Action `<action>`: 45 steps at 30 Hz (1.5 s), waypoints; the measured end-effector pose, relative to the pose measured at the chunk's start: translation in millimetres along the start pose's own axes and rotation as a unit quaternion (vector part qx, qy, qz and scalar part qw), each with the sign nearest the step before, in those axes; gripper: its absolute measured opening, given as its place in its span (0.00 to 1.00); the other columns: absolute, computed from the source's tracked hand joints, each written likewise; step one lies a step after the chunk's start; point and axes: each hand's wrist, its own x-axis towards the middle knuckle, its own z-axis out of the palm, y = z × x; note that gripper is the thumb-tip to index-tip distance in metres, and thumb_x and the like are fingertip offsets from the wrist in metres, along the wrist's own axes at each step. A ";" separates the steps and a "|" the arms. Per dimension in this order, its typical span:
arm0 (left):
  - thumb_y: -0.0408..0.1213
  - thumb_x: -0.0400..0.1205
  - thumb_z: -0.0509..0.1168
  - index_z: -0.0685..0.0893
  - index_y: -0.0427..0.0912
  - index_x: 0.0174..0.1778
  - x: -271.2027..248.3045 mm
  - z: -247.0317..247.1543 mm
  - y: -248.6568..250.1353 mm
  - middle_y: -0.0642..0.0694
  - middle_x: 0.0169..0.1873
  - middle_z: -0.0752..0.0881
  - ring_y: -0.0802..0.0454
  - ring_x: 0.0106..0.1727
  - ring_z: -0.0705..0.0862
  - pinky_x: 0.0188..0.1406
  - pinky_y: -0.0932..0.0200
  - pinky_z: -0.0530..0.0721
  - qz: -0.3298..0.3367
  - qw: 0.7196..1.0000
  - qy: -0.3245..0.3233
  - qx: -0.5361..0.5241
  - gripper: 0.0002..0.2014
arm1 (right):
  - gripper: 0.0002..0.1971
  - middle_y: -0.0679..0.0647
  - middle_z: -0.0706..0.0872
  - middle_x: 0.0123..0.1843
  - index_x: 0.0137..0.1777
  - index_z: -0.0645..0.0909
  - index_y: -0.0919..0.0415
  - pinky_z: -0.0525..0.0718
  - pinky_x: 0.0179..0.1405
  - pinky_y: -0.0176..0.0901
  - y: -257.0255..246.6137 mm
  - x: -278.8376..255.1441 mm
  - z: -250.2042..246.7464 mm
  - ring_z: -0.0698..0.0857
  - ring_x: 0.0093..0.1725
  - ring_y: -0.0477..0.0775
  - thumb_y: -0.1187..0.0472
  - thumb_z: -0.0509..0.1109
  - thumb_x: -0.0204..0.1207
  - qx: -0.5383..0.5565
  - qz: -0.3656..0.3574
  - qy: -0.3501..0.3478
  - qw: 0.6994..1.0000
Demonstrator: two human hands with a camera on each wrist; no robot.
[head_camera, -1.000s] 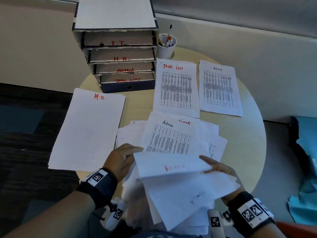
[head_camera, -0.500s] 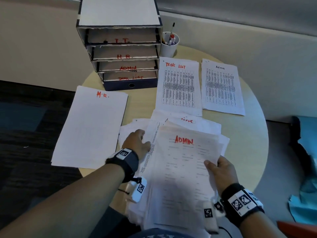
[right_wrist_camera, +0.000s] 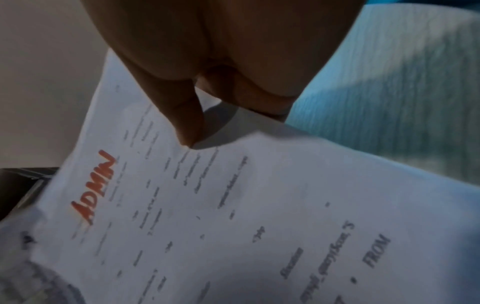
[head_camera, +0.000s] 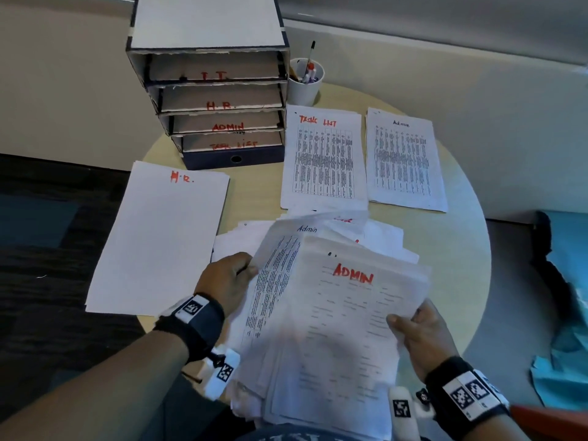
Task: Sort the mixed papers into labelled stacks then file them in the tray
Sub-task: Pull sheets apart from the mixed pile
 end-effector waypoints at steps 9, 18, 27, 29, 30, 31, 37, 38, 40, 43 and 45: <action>0.44 0.90 0.53 0.73 0.45 0.74 -4.1 0.1 -11.8 0.37 0.50 0.88 0.35 0.49 0.86 0.46 0.53 0.81 -0.037 0.997 -0.002 0.072 0.18 | 0.17 0.59 0.93 0.52 0.58 0.84 0.65 0.91 0.50 0.55 -4.9 -1.4 2.7 0.92 0.50 0.59 0.82 0.68 0.75 -0.080 0.013 0.045 0.996; 0.18 0.77 0.61 0.85 0.50 0.36 -10.7 -2.7 -4.8 0.55 0.42 0.89 0.54 0.49 0.85 0.48 0.66 0.80 -0.010 0.989 0.038 -0.139 0.19 | 0.14 0.65 0.93 0.48 0.50 0.89 0.72 0.89 0.47 0.44 -3.6 -3.4 -0.8 0.90 0.50 0.62 0.85 0.70 0.69 -0.096 -0.013 -0.026 0.995; 0.19 0.80 0.64 0.81 0.39 0.39 -26.8 -0.9 2.5 0.52 0.26 0.80 0.54 0.28 0.71 0.27 0.64 0.71 -0.063 0.937 -0.100 -0.330 0.11 | 0.21 0.51 0.91 0.61 0.59 0.90 0.58 0.86 0.59 0.41 -4.9 0.6 14.5 0.88 0.62 0.49 0.79 0.74 0.71 -0.112 -0.001 -0.072 0.991; 0.19 0.81 0.63 0.81 0.49 0.33 -28.2 0.9 4.7 0.54 0.23 0.73 0.55 0.26 0.66 0.25 0.64 0.66 -0.079 0.936 -0.127 -0.318 0.19 | 0.14 0.56 0.93 0.53 0.53 0.91 0.62 0.88 0.54 0.48 -6.7 2.2 23.5 0.90 0.58 0.60 0.78 0.74 0.72 -0.123 0.002 -0.034 0.992; 0.19 0.81 0.63 0.80 0.50 0.30 -27.6 1.6 4.8 0.54 0.23 0.72 0.55 0.26 0.65 0.25 0.64 0.65 -0.092 0.937 -0.137 -0.309 0.21 | 0.11 0.56 0.94 0.49 0.50 0.90 0.65 0.89 0.49 0.45 -8.2 3.1 28.6 0.91 0.54 0.62 0.77 0.74 0.73 -0.128 0.000 -0.014 0.992; 0.20 0.80 0.63 0.80 0.49 0.30 -26.3 2.1 5.4 0.52 0.23 0.72 0.52 0.27 0.65 0.25 0.63 0.65 -0.109 0.936 -0.143 -0.304 0.19 | 0.09 0.56 0.94 0.47 0.50 0.90 0.66 0.88 0.43 0.40 -10.9 4.0 33.7 0.92 0.51 0.60 0.77 0.74 0.74 -0.127 -0.001 -0.001 0.992; 0.35 0.78 0.67 0.84 0.42 0.46 -25.2 7.0 19.0 0.46 0.35 0.87 0.48 0.32 0.83 0.33 0.60 0.80 -0.175 0.904 -0.170 -0.351 0.03 | 0.11 0.56 0.94 0.51 0.55 0.88 0.62 0.89 0.55 0.58 -15.8 13.1 50.7 0.92 0.53 0.61 0.74 0.70 0.79 -0.087 0.005 0.041 0.995; 0.35 0.80 0.67 0.83 0.42 0.52 -25.9 11.8 22.3 0.48 0.42 0.90 0.50 0.40 0.88 0.40 0.58 0.85 -0.150 0.913 -0.179 -0.334 0.07 | 0.12 0.57 0.93 0.53 0.58 0.86 0.62 0.88 0.56 0.59 -14.7 13.8 52.7 0.92 0.54 0.61 0.75 0.69 0.79 -0.073 0.002 0.040 0.997; 0.38 0.77 0.68 0.80 0.44 0.60 -29.2 16.5 32.5 0.48 0.52 0.89 0.50 0.53 0.87 0.57 0.51 0.86 -0.107 0.941 -0.184 -0.261 0.15 | 0.20 0.59 0.91 0.59 0.69 0.78 0.61 0.87 0.60 0.62 -12.0 15.3 57.7 0.90 0.59 0.63 0.76 0.68 0.79 -0.033 0.012 0.041 0.999; 0.44 0.70 0.64 0.78 0.45 0.61 -33.0 16.9 41.6 0.48 0.58 0.85 0.47 0.59 0.83 0.60 0.51 0.82 -0.106 0.955 -0.171 -0.218 0.22 | 0.34 0.57 0.86 0.66 0.80 0.68 0.54 0.82 0.68 0.64 -3.5 19.5 60.6 0.87 0.64 0.63 0.78 0.69 0.77 -0.022 0.046 0.082 0.995; 0.45 0.70 0.64 0.78 0.45 0.60 -33.3 19.5 43.3 0.49 0.59 0.84 0.48 0.59 0.82 0.57 0.54 0.81 -0.114 0.956 -0.161 -0.219 0.22 | 0.30 0.55 0.87 0.66 0.76 0.74 0.54 0.82 0.67 0.63 -3.6 21.6 61.9 0.87 0.65 0.63 0.77 0.69 0.76 -0.041 0.052 0.090 0.994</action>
